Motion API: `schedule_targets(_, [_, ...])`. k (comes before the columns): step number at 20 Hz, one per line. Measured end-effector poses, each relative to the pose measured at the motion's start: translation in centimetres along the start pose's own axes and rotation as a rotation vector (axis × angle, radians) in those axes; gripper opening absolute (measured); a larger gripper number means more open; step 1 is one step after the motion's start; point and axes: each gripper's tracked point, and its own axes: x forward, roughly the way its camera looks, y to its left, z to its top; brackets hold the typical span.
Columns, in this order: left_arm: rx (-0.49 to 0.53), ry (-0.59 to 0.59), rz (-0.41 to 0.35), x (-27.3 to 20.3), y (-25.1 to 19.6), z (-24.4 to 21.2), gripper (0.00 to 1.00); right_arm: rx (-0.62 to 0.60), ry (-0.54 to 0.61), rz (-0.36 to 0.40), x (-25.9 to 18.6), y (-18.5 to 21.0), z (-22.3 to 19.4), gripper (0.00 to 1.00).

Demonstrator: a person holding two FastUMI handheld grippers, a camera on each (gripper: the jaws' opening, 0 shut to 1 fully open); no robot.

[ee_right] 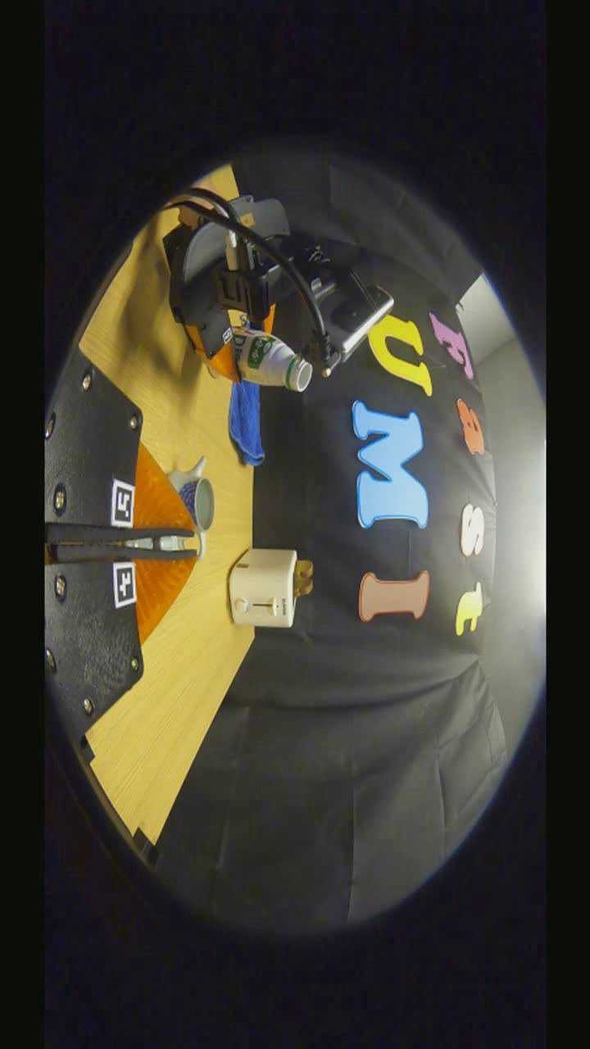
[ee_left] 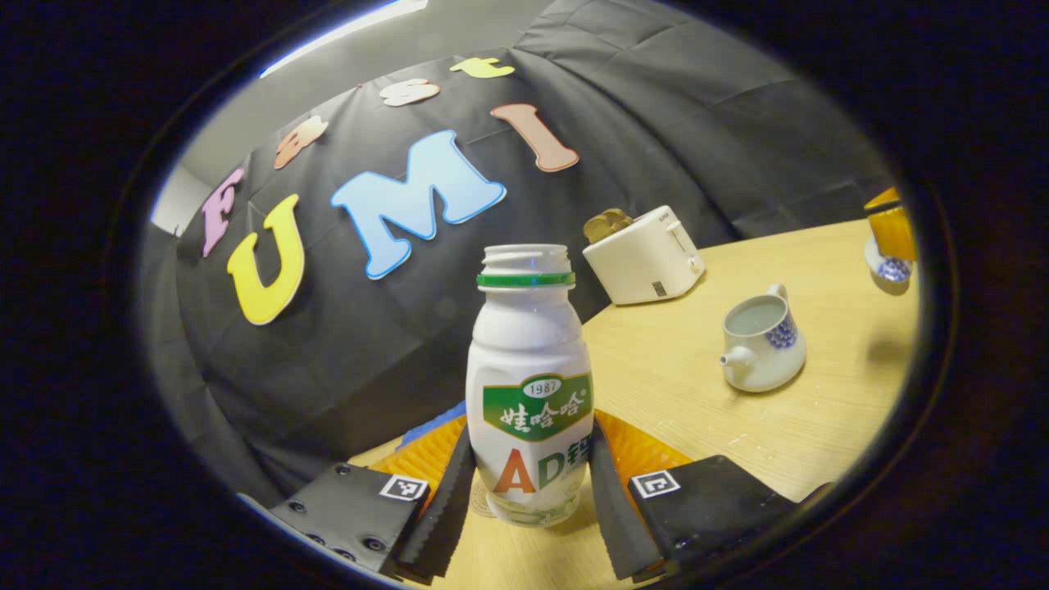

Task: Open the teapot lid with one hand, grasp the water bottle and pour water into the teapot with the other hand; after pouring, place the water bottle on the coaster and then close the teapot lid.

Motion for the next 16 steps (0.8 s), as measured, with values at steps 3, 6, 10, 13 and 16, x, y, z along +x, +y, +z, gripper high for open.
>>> schedule_targets(3, [0.122,0.0,-0.009,0.7,-1.5,0.5,0.75,-0.027,-0.026,-0.034,-1.4,-1.2,0.5,0.01])
schedule_targets(6, [0.206,-0.002,-0.033,1.4,-3.2,0.8,0.75,-0.079,-0.037,-0.05,-2.1,-1.8,0.3,0.01])
schedule_targets(10, [0.321,0.009,-0.033,2.4,-4.2,0.9,0.75,-0.072,-0.017,-0.05,-2.3,-2.4,-0.7,0.01])
schedule_targets(13, [0.388,0.016,-0.037,3.1,-4.7,0.9,0.75,-0.061,-0.009,-0.056,-2.2,-2.9,-1.1,0.01])
schedule_targets(16, [0.426,0.025,-0.043,3.5,-5.2,0.5,0.8,-0.056,-0.006,-0.056,-2.1,-3.1,-1.3,0.01])
